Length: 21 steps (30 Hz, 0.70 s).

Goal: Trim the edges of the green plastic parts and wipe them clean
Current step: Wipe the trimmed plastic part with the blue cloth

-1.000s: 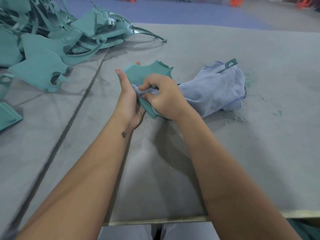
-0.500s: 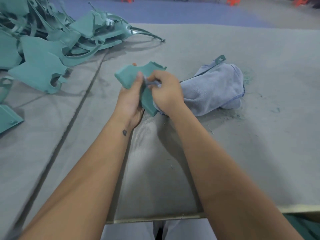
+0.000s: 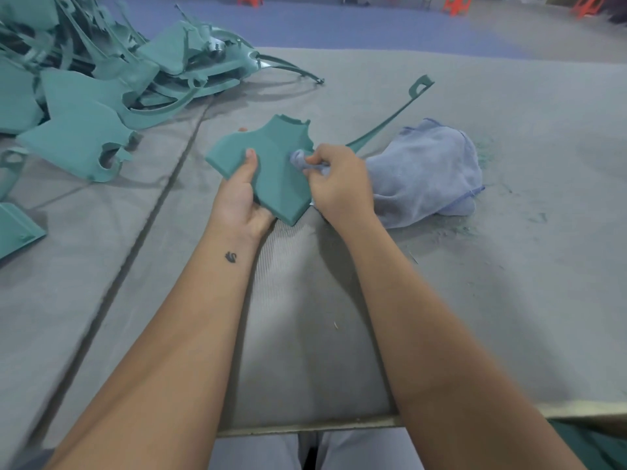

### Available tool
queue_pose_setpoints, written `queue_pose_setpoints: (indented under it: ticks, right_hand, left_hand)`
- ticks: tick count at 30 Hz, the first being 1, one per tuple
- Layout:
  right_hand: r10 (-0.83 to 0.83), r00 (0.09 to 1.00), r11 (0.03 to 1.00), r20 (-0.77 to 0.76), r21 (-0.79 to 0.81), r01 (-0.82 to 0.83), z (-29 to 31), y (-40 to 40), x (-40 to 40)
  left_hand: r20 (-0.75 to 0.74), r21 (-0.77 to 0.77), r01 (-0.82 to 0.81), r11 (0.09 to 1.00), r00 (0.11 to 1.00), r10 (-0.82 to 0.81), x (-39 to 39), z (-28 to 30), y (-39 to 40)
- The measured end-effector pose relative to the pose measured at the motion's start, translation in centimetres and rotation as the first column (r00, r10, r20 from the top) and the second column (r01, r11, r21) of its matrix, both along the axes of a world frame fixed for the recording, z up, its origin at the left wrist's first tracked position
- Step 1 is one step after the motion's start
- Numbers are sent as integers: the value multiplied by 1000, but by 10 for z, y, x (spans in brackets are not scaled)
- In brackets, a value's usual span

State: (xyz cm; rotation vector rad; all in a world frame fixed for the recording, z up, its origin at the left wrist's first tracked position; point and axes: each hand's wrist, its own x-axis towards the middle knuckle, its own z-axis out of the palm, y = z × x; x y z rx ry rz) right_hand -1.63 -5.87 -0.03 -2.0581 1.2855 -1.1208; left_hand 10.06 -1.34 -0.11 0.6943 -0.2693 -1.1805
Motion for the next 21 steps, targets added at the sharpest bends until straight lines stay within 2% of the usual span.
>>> queue_pose_setpoints:
  ticks: [3,5,7,12,14,16,21]
  right_hand:
    - [-104,995,991,-3,-86,103,-4,-6,-9]
    - [-71,996,994,49,-83,75,-6,-6,-12]
    - [17,994,999,107,-52,-11,-4,1,-11]
    - [288,957,956,44,-65,-285,0,21,-1]
    - [370,926,929,71,-19,-370,1,24,-1]
    - [340,933,939,114,9,-344,1,24,-2]
    - [79,975,996,206,-53,-69,3,16,-4]
  left_hand:
    - [-23,-35,31,999,999,-32,1,-1,0]
    - [-38,-48,46,998,998,-48,2,-2,0]
    - [-58,-58,39,998,997,-42,3,-3,-1]
    - [-145,-119,-31,992,989,13,2,-3,-3]
    - [-180,-133,-42,990,984,17,2,-2,-2]
    - [-182,-128,-26,991,983,2,4,-1,-1]
    - [-186,-65,6,998,982,-17,8,3,3]
